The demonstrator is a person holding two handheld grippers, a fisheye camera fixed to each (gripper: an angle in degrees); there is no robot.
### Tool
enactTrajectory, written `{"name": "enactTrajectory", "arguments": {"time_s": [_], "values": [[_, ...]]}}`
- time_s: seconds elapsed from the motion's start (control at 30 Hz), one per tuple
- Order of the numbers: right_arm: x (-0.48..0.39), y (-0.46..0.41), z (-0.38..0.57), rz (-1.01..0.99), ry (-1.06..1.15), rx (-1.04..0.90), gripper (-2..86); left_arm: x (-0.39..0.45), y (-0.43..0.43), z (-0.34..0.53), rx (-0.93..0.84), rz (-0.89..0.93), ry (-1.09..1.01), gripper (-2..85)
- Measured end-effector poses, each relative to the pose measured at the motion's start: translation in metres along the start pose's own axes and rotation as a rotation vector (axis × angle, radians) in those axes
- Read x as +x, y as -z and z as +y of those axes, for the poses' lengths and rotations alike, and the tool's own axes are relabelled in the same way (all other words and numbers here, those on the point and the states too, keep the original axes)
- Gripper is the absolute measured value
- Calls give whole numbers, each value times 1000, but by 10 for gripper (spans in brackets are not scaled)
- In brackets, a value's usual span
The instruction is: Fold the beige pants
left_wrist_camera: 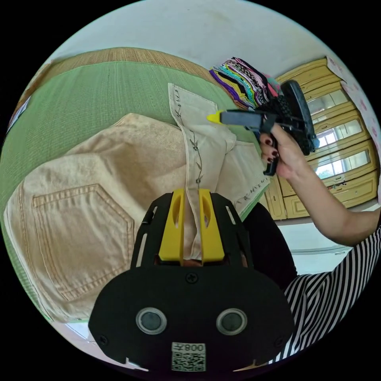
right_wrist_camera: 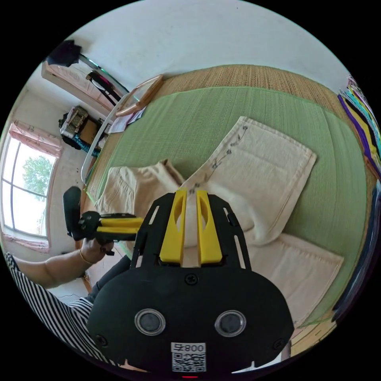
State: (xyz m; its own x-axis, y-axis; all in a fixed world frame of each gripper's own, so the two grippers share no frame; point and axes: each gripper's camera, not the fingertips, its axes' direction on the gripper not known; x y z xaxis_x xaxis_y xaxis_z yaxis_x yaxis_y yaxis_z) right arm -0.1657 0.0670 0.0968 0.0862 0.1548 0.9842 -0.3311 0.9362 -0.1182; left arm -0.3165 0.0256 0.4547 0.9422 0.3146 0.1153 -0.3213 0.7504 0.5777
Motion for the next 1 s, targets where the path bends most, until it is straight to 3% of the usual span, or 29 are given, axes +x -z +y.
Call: {"name": "enactTrajectory", "arguments": {"time_s": [0.33,0.63,0.8,1.0], "values": [[29,-58,-127,193,-81,-132,75,-7,-48,-27,-48,-3,-27,69],[26,-69,-141,359,-29,-176,53,-16,-85,-44,-41,37,-19,61],[38,-57,-136,352,-21,-204,26,-12,-103,-53,-43,31,-27,21],[79,6,-105,214,-72,-139,14,-5,-114,-60,37,-38,-23,32]]}}
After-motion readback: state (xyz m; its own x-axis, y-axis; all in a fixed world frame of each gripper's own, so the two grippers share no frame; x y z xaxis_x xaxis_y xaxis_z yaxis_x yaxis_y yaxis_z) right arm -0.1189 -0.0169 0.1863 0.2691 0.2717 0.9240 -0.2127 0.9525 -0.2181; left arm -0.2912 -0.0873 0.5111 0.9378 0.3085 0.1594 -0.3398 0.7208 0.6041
